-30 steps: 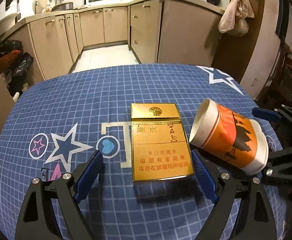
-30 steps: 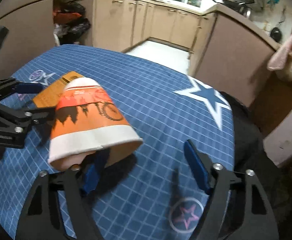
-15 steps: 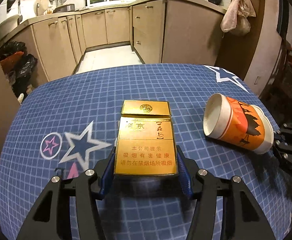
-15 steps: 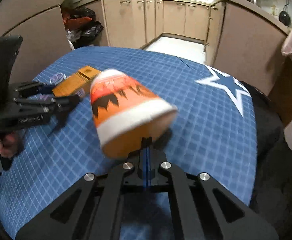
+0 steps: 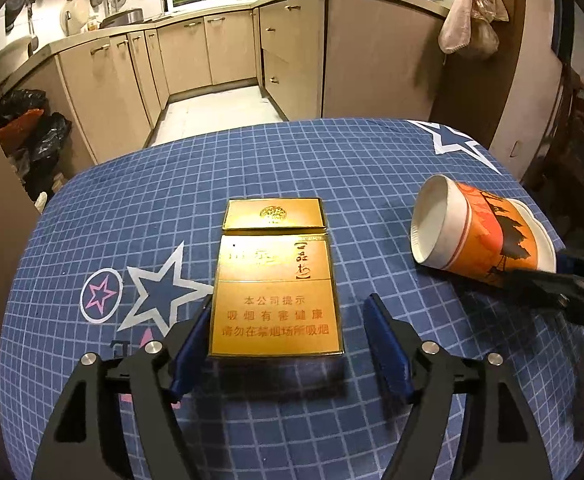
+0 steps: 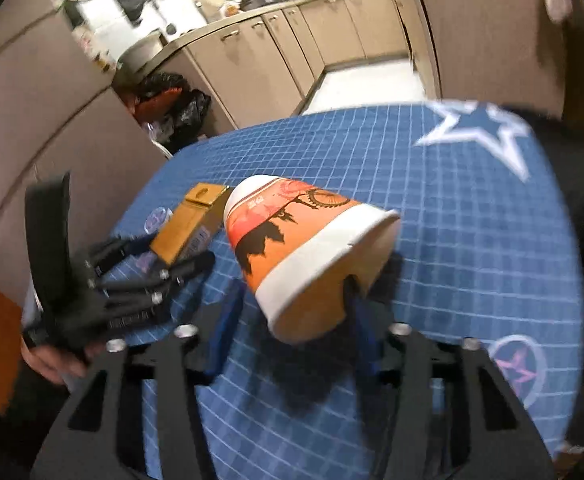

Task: Collect trash
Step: 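Grasp the gold cigarette pack with the left gripper while the right grasps the orange paper cup, then carry the cigarette pack and orange cup over the white bucket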

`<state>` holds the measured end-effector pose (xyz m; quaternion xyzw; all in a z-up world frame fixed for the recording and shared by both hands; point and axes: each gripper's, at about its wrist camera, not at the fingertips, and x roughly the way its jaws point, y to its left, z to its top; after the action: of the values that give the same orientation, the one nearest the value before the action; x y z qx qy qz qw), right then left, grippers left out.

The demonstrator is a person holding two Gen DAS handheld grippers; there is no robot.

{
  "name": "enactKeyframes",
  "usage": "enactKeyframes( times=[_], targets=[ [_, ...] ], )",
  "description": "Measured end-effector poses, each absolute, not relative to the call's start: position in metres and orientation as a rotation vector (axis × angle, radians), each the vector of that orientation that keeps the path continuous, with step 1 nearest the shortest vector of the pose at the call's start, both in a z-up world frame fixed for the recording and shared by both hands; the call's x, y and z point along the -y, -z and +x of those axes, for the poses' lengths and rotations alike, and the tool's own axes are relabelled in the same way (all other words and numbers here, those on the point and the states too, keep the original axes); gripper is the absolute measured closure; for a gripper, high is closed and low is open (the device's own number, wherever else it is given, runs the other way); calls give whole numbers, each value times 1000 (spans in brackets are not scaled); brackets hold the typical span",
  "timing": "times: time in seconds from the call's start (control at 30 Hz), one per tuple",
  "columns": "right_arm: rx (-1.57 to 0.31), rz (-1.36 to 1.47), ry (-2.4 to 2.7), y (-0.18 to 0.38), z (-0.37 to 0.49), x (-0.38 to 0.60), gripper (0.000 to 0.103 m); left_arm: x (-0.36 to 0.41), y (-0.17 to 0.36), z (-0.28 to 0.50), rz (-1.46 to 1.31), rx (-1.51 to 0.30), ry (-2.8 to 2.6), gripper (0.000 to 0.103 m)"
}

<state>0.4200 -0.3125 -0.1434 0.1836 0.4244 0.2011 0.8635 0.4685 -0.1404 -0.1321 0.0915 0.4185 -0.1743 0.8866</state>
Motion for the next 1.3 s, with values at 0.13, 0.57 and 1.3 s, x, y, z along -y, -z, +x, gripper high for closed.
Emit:
enactKeyframes(
  times=[0.13, 0.57, 1.3],
  targets=[
    [-827, 443, -436, 138, 411, 315, 95, 137, 130, 467, 190, -856, 368, 46],
    [-784, 397, -329, 127, 324, 303, 99, 101, 114, 389, 174, -800, 335, 46],
    [-622, 82, -177, 84, 171, 243, 102, 103, 62, 224, 235, -613, 223, 46]
  ],
)
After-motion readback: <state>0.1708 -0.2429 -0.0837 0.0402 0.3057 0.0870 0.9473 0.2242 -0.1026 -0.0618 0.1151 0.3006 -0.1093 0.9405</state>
